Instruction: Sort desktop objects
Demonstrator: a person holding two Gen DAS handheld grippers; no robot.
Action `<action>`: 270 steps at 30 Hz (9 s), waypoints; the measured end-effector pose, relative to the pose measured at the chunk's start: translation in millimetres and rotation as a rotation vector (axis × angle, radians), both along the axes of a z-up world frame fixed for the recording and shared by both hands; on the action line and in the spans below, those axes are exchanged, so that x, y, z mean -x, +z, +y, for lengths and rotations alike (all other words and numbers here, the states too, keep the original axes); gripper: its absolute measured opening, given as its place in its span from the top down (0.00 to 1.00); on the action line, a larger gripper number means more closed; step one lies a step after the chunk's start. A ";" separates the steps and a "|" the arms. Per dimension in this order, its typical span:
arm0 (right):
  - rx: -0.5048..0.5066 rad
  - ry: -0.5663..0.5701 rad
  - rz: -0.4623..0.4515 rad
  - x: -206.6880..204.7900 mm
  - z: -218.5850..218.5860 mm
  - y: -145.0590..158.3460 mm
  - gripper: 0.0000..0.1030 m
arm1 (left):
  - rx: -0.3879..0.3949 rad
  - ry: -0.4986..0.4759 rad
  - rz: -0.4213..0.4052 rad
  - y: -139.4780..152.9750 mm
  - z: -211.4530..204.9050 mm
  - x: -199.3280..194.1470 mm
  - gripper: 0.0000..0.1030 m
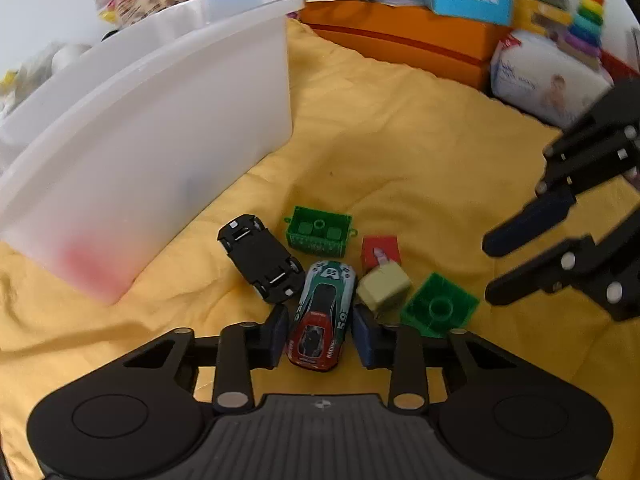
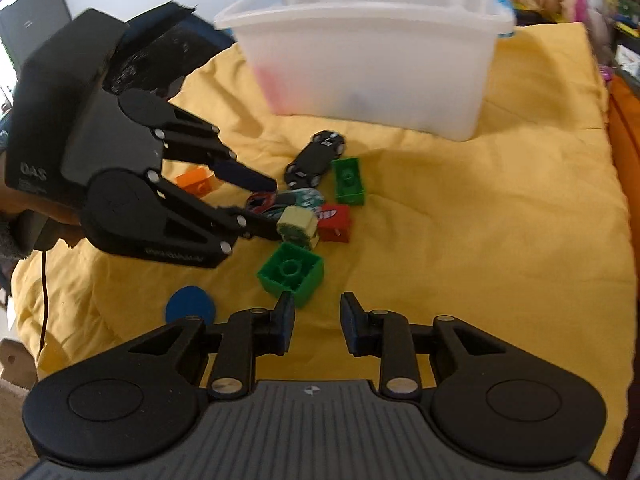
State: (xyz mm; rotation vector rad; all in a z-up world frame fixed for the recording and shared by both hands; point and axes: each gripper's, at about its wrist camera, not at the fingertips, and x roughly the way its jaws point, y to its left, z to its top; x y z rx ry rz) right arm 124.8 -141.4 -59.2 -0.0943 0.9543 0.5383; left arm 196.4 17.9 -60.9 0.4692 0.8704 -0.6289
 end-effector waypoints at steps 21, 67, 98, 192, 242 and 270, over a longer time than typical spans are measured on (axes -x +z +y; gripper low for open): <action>-0.197 -0.265 0.103 -90.1 46.1 -7.2 0.70 | 0.144 0.487 0.041 -0.9 72.1 70.0 0.66; 0.180 0.226 -0.142 -36.9 -39.1 -0.5 0.49 | 0.111 0.559 0.052 -2.6 41.9 56.5 0.66; 0.053 -0.062 -0.411 -60.2 -0.9 128.4 0.68 | 0.274 0.472 -0.402 167.6 65.2 -19.1 0.68; -0.060 -0.036 0.041 -5.0 -21.3 19.5 0.51 | 0.161 0.472 0.044 -5.2 29.2 114.2 0.59; 0.131 -0.099 -0.357 -148.5 39.4 123.3 0.65 | 0.264 0.501 -0.322 146.3 57.4 -92.9 0.59; 0.088 -0.067 -0.114 -65.3 4.1 33.7 0.55 | -0.006 0.427 -0.140 1.4 64.6 41.5 0.64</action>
